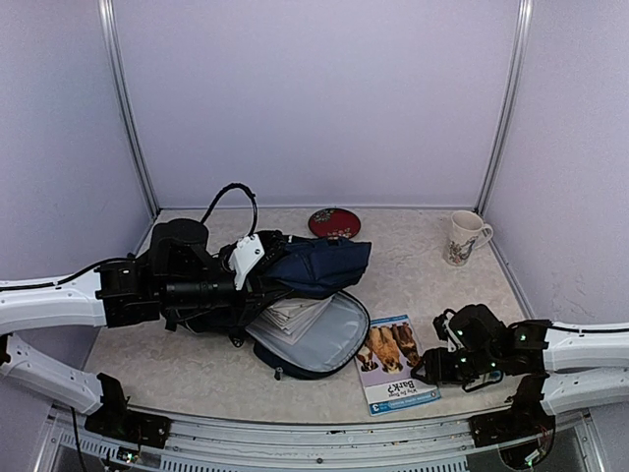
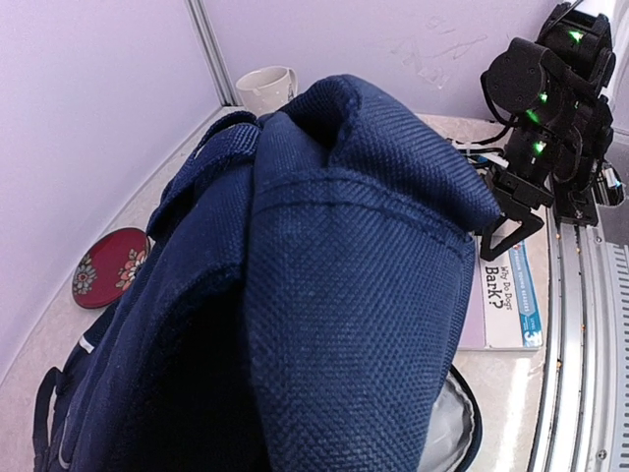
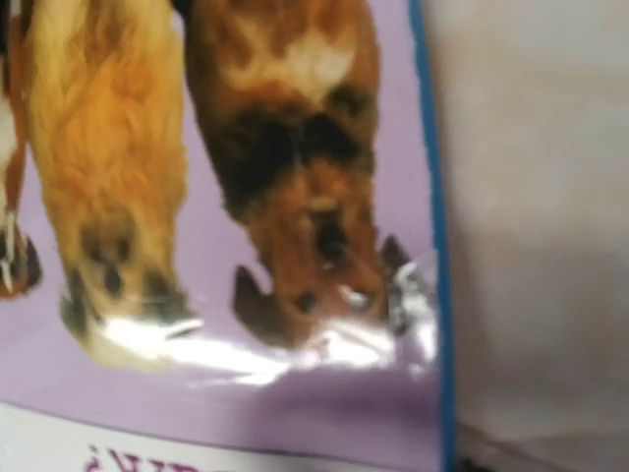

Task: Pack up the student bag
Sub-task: Adjust the pencil case in the largest pocket of the bag, then pick up the student bag from the center of the board.

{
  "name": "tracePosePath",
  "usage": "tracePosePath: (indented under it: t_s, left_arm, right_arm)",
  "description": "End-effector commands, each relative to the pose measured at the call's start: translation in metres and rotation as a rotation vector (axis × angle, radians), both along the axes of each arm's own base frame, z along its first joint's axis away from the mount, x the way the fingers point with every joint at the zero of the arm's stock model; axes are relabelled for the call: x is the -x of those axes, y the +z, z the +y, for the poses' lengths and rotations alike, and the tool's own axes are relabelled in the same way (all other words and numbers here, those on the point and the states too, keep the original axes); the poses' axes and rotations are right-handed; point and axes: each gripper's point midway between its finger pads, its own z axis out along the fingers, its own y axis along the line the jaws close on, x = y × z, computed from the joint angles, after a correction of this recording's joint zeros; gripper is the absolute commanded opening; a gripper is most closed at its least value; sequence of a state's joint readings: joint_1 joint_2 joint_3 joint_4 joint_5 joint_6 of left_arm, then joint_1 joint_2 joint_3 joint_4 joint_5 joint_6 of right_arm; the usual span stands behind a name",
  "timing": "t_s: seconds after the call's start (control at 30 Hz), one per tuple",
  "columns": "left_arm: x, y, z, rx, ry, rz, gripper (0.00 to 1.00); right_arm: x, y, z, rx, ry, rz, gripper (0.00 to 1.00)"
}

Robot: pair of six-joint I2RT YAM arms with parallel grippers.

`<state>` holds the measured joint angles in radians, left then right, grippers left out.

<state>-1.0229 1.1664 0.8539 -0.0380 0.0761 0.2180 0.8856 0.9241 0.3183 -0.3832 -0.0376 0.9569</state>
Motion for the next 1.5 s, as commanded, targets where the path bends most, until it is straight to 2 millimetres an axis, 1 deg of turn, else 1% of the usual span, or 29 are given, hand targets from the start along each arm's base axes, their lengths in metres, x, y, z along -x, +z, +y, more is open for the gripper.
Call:
tracePosePath:
  t_s: [0.0, 0.07, 0.13, 0.27, 0.4, 0.53, 0.63, 0.73, 0.87, 0.93, 0.97, 1.0, 1.07, 1.13, 1.3, 1.4, 1.47]
  left_arm:
    - [0.019, 0.073, -0.022, 0.217, -0.113, -0.100, 0.00]
    - [0.021, 0.071, -0.024, 0.215, -0.122, -0.091, 0.00]
    - [0.024, 0.069, -0.027, 0.214, -0.133, -0.077, 0.00]
    - [0.031, 0.062, -0.034, 0.211, -0.165, -0.046, 0.00]
    - [0.036, 0.057, -0.040, 0.207, -0.190, -0.017, 0.00]
    - [0.038, 0.056, -0.042, 0.207, -0.200, -0.012, 0.00]
    - [0.039, 0.055, -0.042, 0.205, -0.200, -0.009, 0.00]
    - [0.040, 0.056, -0.043, 0.206, -0.204, -0.008, 0.00]
    - [0.040, 0.054, -0.044, 0.200, -0.206, -0.004, 0.00]
    - [0.040, 0.053, -0.044, 0.196, -0.207, -0.002, 0.00]
    - [0.040, 0.054, -0.044, 0.196, -0.206, -0.003, 0.00]
    - [0.040, 0.054, -0.044, 0.195, -0.205, -0.005, 0.00]
    - [0.039, 0.054, -0.043, 0.196, -0.201, -0.011, 0.00]
    - [0.038, 0.056, -0.042, 0.197, -0.196, -0.017, 0.00]
    - [0.037, 0.057, -0.041, 0.196, -0.185, -0.024, 0.00]
    - [0.036, 0.055, -0.041, 0.191, -0.184, -0.022, 0.00]
    - [0.035, 0.054, -0.042, 0.189, -0.181, -0.021, 0.00]
  right_arm:
    - [0.015, -0.010, 0.016, -0.122, 0.023, 0.097, 0.61]
    - [0.015, -0.011, 0.019, -0.135, 0.030, 0.103, 0.61]
    - [0.014, -0.006, 0.028, -0.187, 0.052, 0.094, 0.60]
    - [0.008, 0.010, 0.048, -0.313, 0.077, 0.069, 0.60]
    - [-0.013, 0.025, 0.053, -0.425, -0.015, -0.005, 0.59]
    - [-0.034, 0.041, 0.053, -0.544, -0.123, -0.102, 0.55]
    - [-0.045, 0.055, 0.059, -0.600, -0.138, -0.153, 0.55]
    - [-0.053, 0.069, 0.073, -0.625, -0.102, -0.179, 0.55]
    - [-0.059, 0.081, 0.098, -0.651, -0.022, -0.172, 0.56]
    - [-0.061, 0.082, 0.111, -0.664, 0.014, -0.146, 0.55]
    - [-0.061, 0.080, 0.116, -0.661, 0.031, -0.131, 0.54]
    - [-0.061, 0.074, 0.120, -0.648, 0.042, -0.110, 0.53]
    - [-0.061, 0.068, 0.125, -0.642, 0.056, -0.085, 0.45]
    - [-0.061, 0.064, 0.126, -0.639, 0.052, -0.071, 0.42]
    - [-0.058, 0.046, 0.118, -0.594, 0.004, -0.024, 0.41]
    - [-0.053, 0.043, 0.118, -0.616, 0.002, -0.014, 0.37]
    - [-0.050, 0.045, 0.124, -0.637, 0.032, -0.015, 0.33]
